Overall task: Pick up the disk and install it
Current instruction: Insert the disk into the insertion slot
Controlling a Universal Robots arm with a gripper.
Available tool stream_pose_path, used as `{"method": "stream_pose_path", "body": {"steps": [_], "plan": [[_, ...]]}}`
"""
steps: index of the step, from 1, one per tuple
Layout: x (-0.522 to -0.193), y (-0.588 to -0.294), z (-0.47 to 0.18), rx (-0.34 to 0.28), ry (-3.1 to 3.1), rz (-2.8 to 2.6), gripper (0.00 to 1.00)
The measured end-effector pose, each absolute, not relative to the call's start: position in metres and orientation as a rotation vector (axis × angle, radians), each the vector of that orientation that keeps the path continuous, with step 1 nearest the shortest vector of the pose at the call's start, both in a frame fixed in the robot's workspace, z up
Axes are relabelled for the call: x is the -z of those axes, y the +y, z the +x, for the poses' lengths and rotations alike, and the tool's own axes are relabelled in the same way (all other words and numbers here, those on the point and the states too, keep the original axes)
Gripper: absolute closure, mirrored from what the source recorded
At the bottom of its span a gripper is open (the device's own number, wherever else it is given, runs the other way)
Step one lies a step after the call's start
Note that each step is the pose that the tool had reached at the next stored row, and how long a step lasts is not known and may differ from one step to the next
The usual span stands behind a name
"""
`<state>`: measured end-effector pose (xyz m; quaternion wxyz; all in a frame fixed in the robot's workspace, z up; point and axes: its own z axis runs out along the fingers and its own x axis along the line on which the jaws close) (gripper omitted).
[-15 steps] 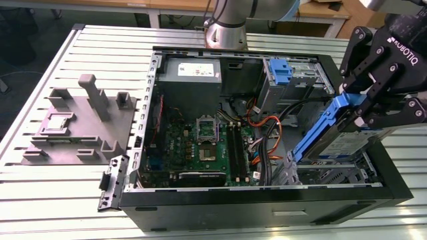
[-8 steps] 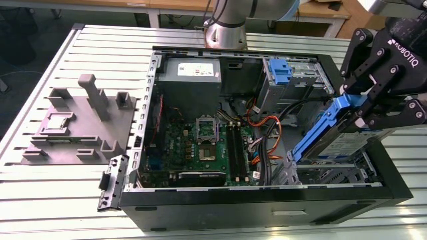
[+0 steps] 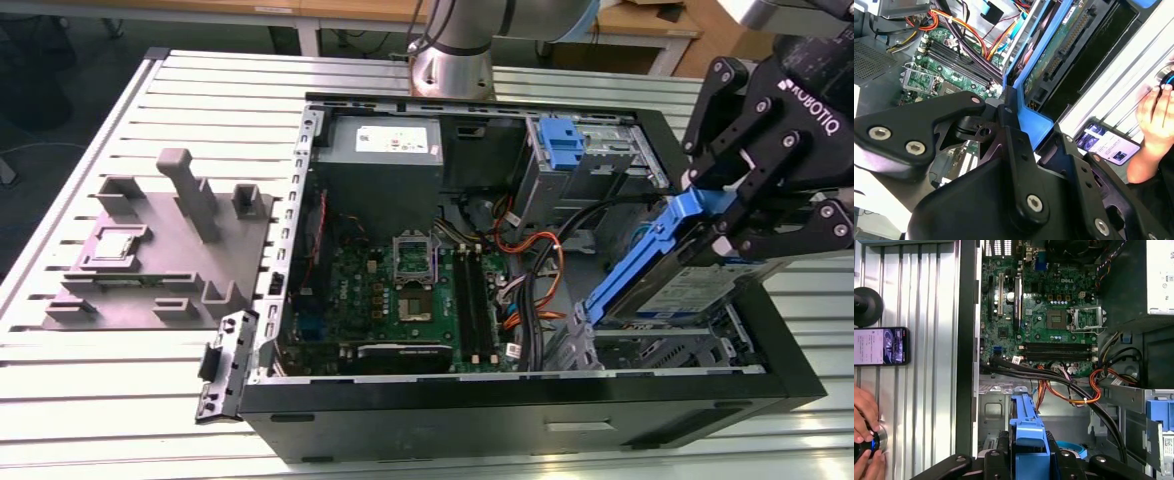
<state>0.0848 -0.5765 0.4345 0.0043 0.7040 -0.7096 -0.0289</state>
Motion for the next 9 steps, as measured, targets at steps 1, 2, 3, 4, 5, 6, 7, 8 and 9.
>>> {"method": "stream_pose_path", "body": {"steps": [1,2,3,4,5,6,7,8,9], "plan": [[-0.4349,-0.5765,0.0848,0.091,-2.223,2.206,0.63],[-0.4355,-0.5765,0.0848,0.091,-2.223,2.206,0.63],[-0.4361,-0.5765,0.0848,0.090,-2.224,2.206,0.63],[-0.4365,-0.5764,0.0849,0.089,-2.224,2.206,0.63],[-0.4365,-0.5764,0.0849,0.088,-2.224,2.207,0.63],[-0.4365,-0.5764,0.0848,0.084,-2.226,2.209,0.63],[-0.4366,-0.5764,0.0848,0.080,-2.228,2.211,0.63],[-0.4366,-0.5764,0.0848,0.074,-2.230,2.214,0.63],[-0.4366,-0.5765,0.0848,0.066,-2.233,2.219,0.63]]}}
